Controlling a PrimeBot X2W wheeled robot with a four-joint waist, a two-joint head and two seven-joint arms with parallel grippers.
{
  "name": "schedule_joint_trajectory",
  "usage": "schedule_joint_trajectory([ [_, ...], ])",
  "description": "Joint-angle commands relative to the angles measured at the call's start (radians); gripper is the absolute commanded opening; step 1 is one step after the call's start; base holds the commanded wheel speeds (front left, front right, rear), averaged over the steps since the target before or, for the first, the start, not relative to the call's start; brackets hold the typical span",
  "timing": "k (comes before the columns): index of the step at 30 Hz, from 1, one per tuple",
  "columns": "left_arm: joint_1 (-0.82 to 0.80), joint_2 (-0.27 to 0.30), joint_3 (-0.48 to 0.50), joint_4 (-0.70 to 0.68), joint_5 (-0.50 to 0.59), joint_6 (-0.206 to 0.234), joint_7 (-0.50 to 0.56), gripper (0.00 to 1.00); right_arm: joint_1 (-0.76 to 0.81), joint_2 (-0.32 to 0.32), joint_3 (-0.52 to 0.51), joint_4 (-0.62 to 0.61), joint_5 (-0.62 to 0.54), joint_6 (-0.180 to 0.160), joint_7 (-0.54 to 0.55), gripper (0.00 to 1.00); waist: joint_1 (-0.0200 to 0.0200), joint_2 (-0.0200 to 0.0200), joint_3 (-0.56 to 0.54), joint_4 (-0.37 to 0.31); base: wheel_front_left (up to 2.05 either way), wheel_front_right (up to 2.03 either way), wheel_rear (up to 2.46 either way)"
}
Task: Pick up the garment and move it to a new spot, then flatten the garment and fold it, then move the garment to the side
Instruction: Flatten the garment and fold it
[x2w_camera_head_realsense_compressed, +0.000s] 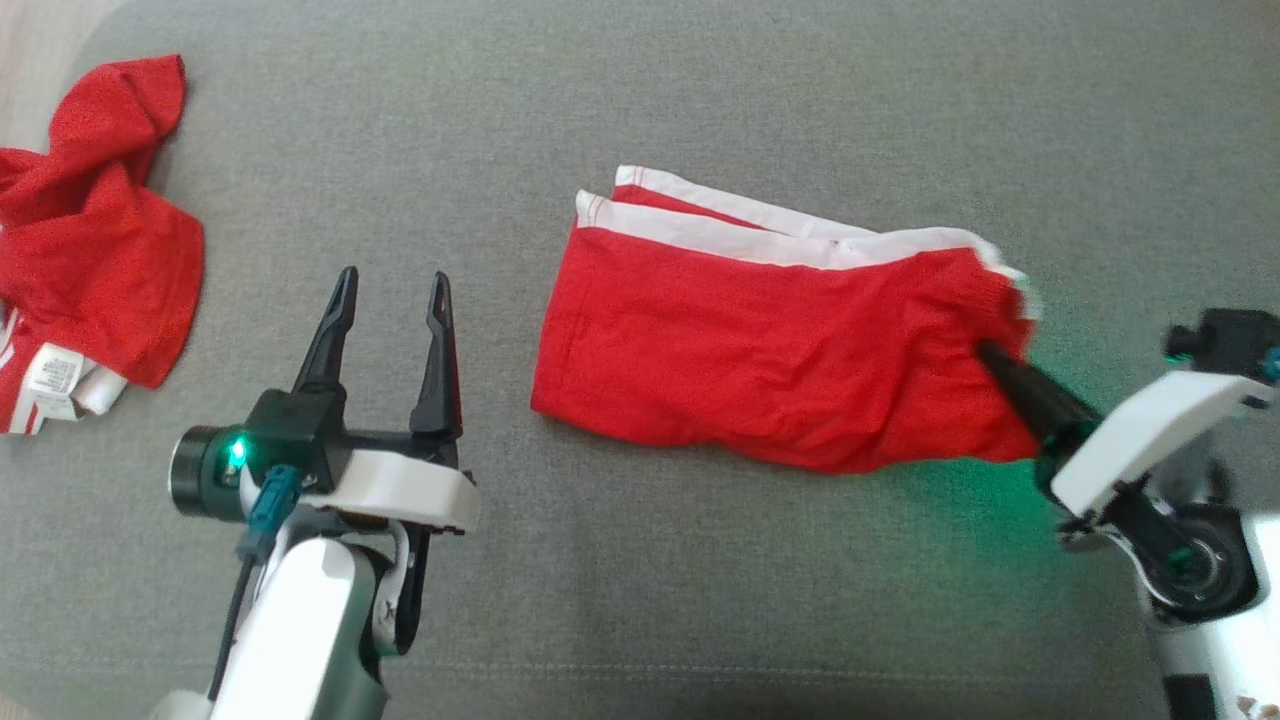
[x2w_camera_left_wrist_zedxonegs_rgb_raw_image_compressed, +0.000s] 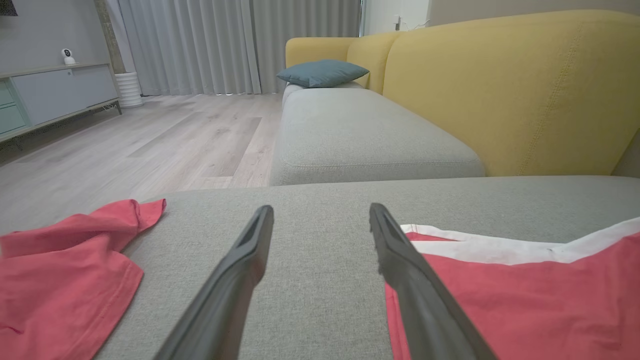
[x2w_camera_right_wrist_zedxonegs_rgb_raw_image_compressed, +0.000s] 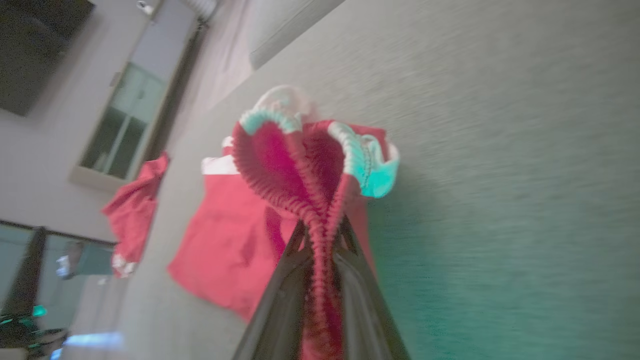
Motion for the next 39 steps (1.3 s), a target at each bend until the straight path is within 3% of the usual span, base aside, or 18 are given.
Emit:
schedule_joint_trajectory([
  [1, -0.016, 0.013, 0.033, -0.032, 0.007, -0.003, -0.012, 1.00, -0.030, 0.017, 0.015, -0.063, 0.073, 0.007, 0.050, 0.00, 0.0000, -0.0001, -0.006, 0.004, 0.00, 0.00, 0.00],
  [7, -0.014, 0.006, 0.021, -0.026, 0.007, -0.011, -0.012, 1.00, -0.123, 0.115, 0.029, -0.047, 0.252, 0.007, 0.171, 0.00, 0.0000, -0.0001, -0.011, 0.030, 0.00, 0.00, 0.00],
  [12, -0.016, -0.004, 0.013, -0.021, 0.007, -0.014, -0.012, 1.00, -0.207, 0.166, 0.077, 0.043, 0.265, 0.007, 0.166, 0.00, 0.0000, -0.0001, -0.006, 0.058, 0.00, 0.00, 0.00],
  [17, -0.025, -0.017, 0.005, -0.013, 0.007, -0.021, -0.012, 1.00, -0.320, 0.192, 0.198, 0.215, 0.235, 0.007, 0.044, 0.00, 0.0000, -0.0001, 0.010, 0.105, 0.00, 0.00, 0.00],
  [24, -0.034, -0.032, 0.004, -0.008, 0.012, -0.025, -0.012, 1.00, -0.422, 0.193, 0.411, 0.348, 0.300, 0.007, -0.131, 0.00, 0.0000, -0.0001, 0.028, 0.138, 0.00, 0.00, 0.00],
  [29, -0.041, -0.041, 0.006, -0.008, 0.016, -0.029, -0.012, 1.00, -0.495, 0.193, 0.510, 0.469, 0.252, 0.007, -0.272, 0.00, 0.0000, -0.0001, 0.039, 0.147, 0.00, 0.00, 0.00],
  [30, -0.042, -0.042, 0.007, -0.007, 0.017, -0.030, -0.012, 1.00, -0.505, 0.193, 0.528, 0.482, 0.254, 0.007, -0.297, 0.33, 0.0000, -0.0001, 0.041, 0.148, 0.00, 0.00, 0.00],
  [31, -0.043, -0.044, 0.008, -0.007, 0.018, -0.030, -0.012, 1.00, -0.516, 0.193, 0.549, 0.494, 0.244, 0.007, -0.324, 0.76, 0.0000, -0.0001, 0.044, 0.147, 0.00, 0.00, 0.00],
  [32, -0.043, -0.045, 0.010, -0.008, 0.019, -0.030, -0.012, 1.00, -0.525, 0.193, 0.571, 0.506, 0.232, 0.007, -0.350, 1.00, 0.0000, -0.0001, 0.046, 0.146, 0.00, 0.00, 0.00],
  [39, -0.041, -0.049, 0.025, -0.002, 0.027, -0.029, -0.012, 1.00, -0.568, 0.183, 0.723, 0.511, 0.080, 0.007, -0.543, 1.00, 0.0000, -0.0001, 0.046, 0.122, 0.00, 0.00, 0.00],
])
